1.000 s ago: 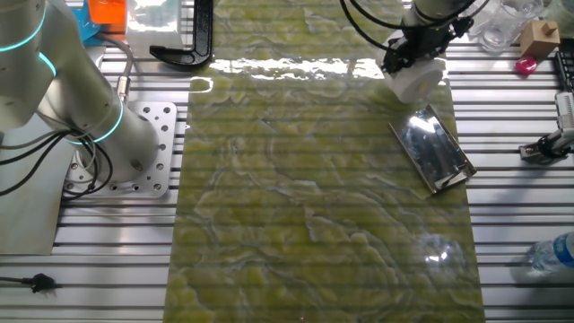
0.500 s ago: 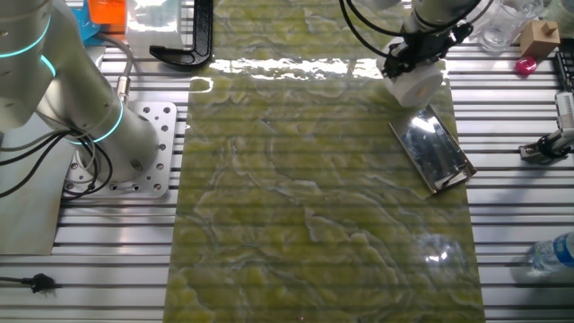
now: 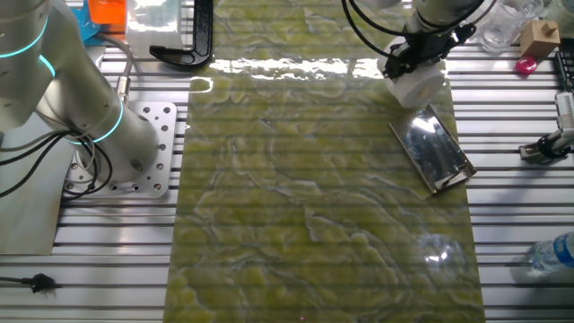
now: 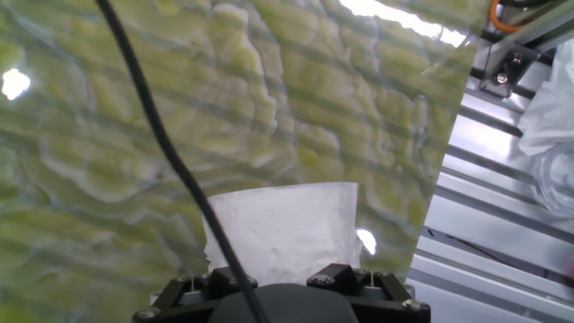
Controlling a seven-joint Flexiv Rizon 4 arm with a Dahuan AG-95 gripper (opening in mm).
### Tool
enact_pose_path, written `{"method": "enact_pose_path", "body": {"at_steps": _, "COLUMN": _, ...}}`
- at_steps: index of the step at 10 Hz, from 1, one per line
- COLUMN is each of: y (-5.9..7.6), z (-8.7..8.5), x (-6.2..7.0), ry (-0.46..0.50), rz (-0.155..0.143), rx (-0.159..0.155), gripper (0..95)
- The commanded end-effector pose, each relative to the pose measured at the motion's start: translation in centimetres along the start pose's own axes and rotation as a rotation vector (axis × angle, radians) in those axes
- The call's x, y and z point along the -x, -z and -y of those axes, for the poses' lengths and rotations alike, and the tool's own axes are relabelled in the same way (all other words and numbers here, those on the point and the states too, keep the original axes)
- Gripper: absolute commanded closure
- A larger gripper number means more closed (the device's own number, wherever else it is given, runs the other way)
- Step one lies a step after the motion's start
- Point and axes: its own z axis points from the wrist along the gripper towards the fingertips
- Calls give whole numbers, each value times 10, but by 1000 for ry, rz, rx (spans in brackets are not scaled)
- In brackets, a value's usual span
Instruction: Put the toilet paper on its holder
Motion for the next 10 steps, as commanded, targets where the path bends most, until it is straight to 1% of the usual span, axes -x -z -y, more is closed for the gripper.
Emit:
{"method": "enact_pose_path", "body": {"at_steps": 1, "y": 0, "z": 3, "x": 0, "ry": 3, "rz": -1, "rx": 4, "gripper": 950}}
{"method": "enact_pose_path", "body": {"at_steps": 6, "y": -2, "z": 2, "x": -3, "ry": 17, "rz": -7, "rx": 6, "gripper": 950}}
{"method": "enact_pose_path", "body": {"at_steps": 10, "y": -8, "z": 0, "x": -7, "ry": 13, "rz": 2, "rx": 1, "gripper": 950}}
